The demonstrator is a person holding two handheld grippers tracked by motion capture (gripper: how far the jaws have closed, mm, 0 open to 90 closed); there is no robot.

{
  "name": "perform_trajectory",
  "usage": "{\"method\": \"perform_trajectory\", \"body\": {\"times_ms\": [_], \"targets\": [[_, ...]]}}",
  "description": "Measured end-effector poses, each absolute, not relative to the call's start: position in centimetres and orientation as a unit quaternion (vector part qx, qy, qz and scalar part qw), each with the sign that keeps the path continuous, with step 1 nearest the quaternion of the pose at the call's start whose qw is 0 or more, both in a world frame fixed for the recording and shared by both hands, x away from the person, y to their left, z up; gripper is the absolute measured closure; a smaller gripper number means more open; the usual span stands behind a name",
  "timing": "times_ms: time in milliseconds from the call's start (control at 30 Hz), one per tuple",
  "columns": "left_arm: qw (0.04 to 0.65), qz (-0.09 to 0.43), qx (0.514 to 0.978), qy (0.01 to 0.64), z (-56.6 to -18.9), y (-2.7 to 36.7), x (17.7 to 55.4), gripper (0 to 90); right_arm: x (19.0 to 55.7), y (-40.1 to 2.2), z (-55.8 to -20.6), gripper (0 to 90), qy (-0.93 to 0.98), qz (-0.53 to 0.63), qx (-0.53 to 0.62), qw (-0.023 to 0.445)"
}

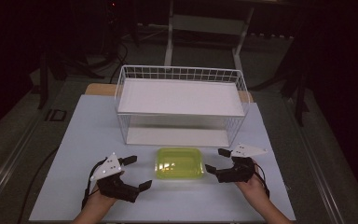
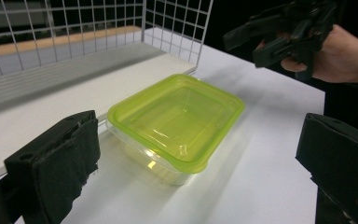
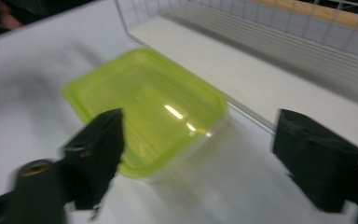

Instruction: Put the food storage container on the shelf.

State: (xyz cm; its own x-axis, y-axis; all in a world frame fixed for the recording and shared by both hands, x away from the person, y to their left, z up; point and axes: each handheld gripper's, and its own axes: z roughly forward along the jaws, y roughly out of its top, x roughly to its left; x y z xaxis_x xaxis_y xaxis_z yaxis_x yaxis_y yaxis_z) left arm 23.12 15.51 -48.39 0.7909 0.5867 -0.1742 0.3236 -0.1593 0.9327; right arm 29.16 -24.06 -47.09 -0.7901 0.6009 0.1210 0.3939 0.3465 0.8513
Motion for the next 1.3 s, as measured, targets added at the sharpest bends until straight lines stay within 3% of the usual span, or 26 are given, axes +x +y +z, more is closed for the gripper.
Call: {"method": "perform_trajectory", "body": {"times_ms": [67,267,433,733,767,967,1200,1300], "targets": [[0.572,0.104,0.753,0.309,-48.2,15.2,23.6,0.1,29.2,-23.9,-46.8,20.5,0.823,0.47,0.305,0.088],[0.527,0.107,0.773,0.337,-47.8,13.7,25.3,0.1,29.3,-23.2,-46.3,14.7,0.817,0.472,0.313,0.108],[0.521,0.083,0.77,0.359,-48.3,13.2,26.9,0.1,29.9,-22.4,-46.2,13.9,0.811,0.48,0.323,0.089],[0.486,0.037,0.769,0.414,-50.4,12.2,29.7,1.5,31.0,-20.2,-48.5,10.6,0.829,0.435,0.344,0.074],[0.483,0.035,0.767,0.42,-50.5,12.3,29.8,13.0,31.0,-20.0,-48.8,14.1,0.831,0.428,0.347,0.077],[0.471,0.003,0.759,0.449,-51.4,12.2,30.5,25.9,31.3,-20.0,-49.5,22.0,0.833,0.411,0.364,0.07],[0.46,0.0,0.776,0.432,-51.8,11.8,30.1,58.0,31.3,-20.0,-50.1,33.9,0.836,0.386,0.382,0.077],[0.461,-0.003,0.773,0.436,-51.8,11.8,30.1,59.7,31.6,-20.3,-50.2,36.2,0.833,0.39,0.388,0.059]]}}
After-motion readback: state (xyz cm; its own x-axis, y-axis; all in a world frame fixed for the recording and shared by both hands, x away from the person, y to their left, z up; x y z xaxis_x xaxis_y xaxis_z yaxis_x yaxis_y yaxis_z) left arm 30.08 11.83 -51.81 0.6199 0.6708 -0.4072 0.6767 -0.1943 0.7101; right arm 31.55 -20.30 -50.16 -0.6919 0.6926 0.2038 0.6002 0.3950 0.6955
